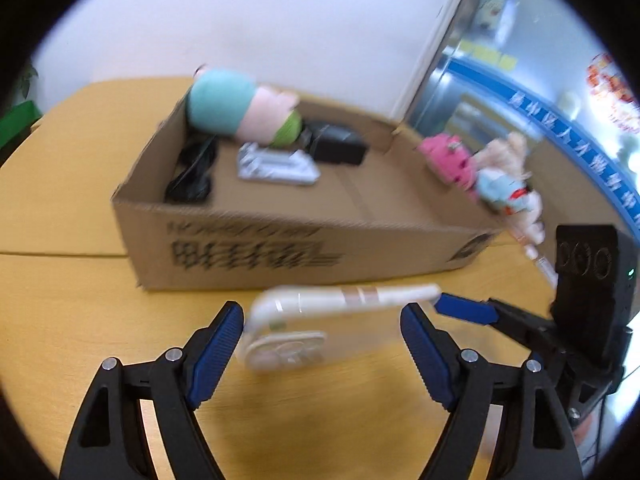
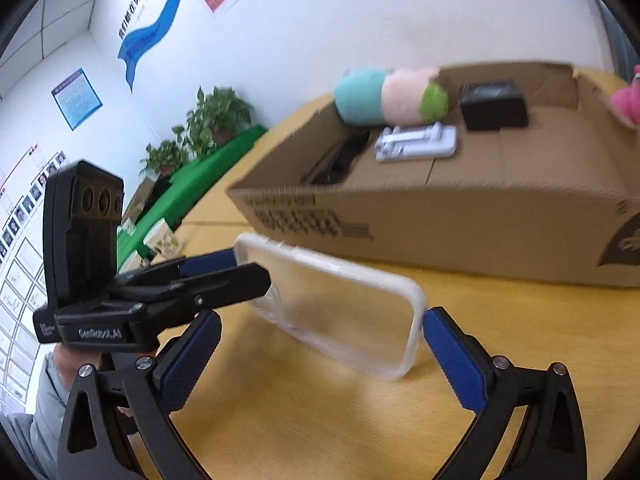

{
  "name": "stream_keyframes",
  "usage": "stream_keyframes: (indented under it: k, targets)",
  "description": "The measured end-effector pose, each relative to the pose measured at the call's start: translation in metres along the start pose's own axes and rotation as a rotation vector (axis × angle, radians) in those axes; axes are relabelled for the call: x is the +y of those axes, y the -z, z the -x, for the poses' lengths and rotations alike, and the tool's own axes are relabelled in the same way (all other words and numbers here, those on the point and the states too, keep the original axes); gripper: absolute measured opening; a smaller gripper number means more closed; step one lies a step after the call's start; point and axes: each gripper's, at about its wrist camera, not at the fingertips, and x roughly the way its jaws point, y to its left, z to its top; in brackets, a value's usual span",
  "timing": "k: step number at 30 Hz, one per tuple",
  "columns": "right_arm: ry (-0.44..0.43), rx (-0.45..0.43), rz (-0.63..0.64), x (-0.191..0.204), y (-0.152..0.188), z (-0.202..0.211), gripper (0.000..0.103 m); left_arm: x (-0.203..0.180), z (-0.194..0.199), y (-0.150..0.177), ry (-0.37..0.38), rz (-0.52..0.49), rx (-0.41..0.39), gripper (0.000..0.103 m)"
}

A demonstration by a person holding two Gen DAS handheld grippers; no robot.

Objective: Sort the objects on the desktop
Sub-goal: 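Grasp the clear phone case by its white rim with the left gripper, then lift the phone case over the box and lower it inside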

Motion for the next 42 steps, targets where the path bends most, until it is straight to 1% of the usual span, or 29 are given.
stream_keyframes:
  k: [2,4,6,8,9,11,13,14,15,16,18,19,20,21,22,23,24,25,26,27,28,29,31,34,36,38,40,42]
  targets:
    - [-0.02,-0.05,0.025,0.003,0.003,0.02,0.103,-0.008,0.006,0.0,0.066,0.004,-0.018,0.08]
    - [-0.005,-0.078,0.067,0.01,0.01,0.035,0.103,-0.017,0.006,0.004,0.067,-0.022,-0.028,0.081]
    - [0.045,-0.085,0.123,0.014,0.02,0.045,0.102,-0.023,-0.001,0.01,0.033,-0.043,-0.01,0.081]
    - [0.108,-0.068,0.143,0.01,0.026,0.051,0.102,-0.021,-0.01,0.016,0.003,-0.035,0.021,0.081]
    - [0.142,-0.049,0.133,0.005,0.029,0.048,0.102,-0.019,-0.014,0.02,-0.015,-0.022,0.041,0.081]
    - [0.168,-0.022,0.092,-0.007,0.029,0.043,0.102,-0.013,-0.024,0.024,-0.065,0.009,0.076,0.08]
    - [0.192,-0.011,0.041,-0.024,0.025,0.04,0.095,-0.006,-0.03,0.026,-0.108,0.021,0.085,0.08]
    - [0.213,-0.011,0.03,-0.03,0.02,0.037,0.09,-0.004,-0.032,0.027,-0.12,0.027,0.094,0.08]
    - [0.235,0.0,0.031,-0.035,0.016,0.029,0.089,0.001,-0.036,0.027,-0.126,0.04,0.104,0.079]
    - [0.258,0.012,0.034,-0.038,0.013,0.024,0.086,0.005,-0.039,0.027,-0.126,0.049,0.11,0.075]
    - [0.314,0.061,0.041,-0.046,0.007,0.006,0.065,0.013,-0.044,0.027,-0.137,0.078,0.138,0.057]
    - [0.322,0.088,0.041,-0.049,0.005,-0.001,0.059,0.016,-0.048,0.029,-0.149,0.091,0.154,0.05]
    - [0.325,0.117,0.04,-0.051,0.004,-0.011,0.047,0.019,-0.051,0.03,-0.162,0.102,0.175,0.037]
    - [0.334,0.143,0.043,-0.053,0.004,-0.021,0.038,0.019,-0.05,0.031,-0.184,0.086,0.157,0.032]
    - [0.34,0.158,0.044,-0.052,0.005,-0.027,0.036,0.019,-0.051,0.031,-0.191,0.078,0.169,0.03]
    - [0.354,0.146,0.062,-0.05,0.006,-0.029,0.035,0.018,-0.051,0.031,-0.197,0.068,0.167,0.025]
    - [0.365,0.152,0.066,-0.05,0.006,-0.031,0.034,0.018,-0.05,0.034,-0.21,0.06,0.168,0.019]
    - [0.374,0.153,0.076,-0.049,0.007,-0.032,0.033,0.018,-0.05,0.034,-0.219,0.056,0.167,0.017]
    - [0.376,0.154,0.08,-0.049,0.007,-0.034,0.029,0.019,-0.049,0.035,-0.218,0.056,0.164,0.016]
    - [0.383,0.154,0.09,-0.049,0.008,-0.035,0.019,0.021,-0.048,0.035,-0.211,0.062,0.162,0.014]
    - [0.374,0.153,0.091,-0.049,0.009,-0.035,0.014,0.021,-0.047,0.036,-0.212,0.064,0.16,0.013]
    - [0.359,0.149,0.078,-0.051,0.01,-0.033,0.01,0.021,-0.047,0.036,-0.215,0.066,0.158,0.012]
    - [0.353,0.142,0.073,-0.051,0.012,-0.032,0.01,0.02,-0.046,0.035,-0.219,0.068,0.159,0.01]
    - [0.349,0.132,0.058,-0.051,0.013,-0.026,0.007,0.01,-0.038,0.031,-0.225,0.044,0.132,0.008]
    - [0.346,0.106,0.048,-0.05,0.011,-0.015,0.006,-0.004,-0.025,0.021,-0.214,0.023,0.085,0.008]
    - [0.354,0.063,0.049,-0.045,0.005,0.003,0.006,-0.018,-0.011,0.011,-0.223,0.0,0.036,0.008]
    - [0.358,0.01,0.054,-0.038,-0.005,0.02,0.006,-0.039,0.007,-0.005,-0.235,-0.045,-0.042,0.007]
    - [0.374,-0.06,0.077,-0.028,-0.016,0.043,0.006,-0.054,0.018,-0.022,-0.23,-0.082,-0.098,0.007]
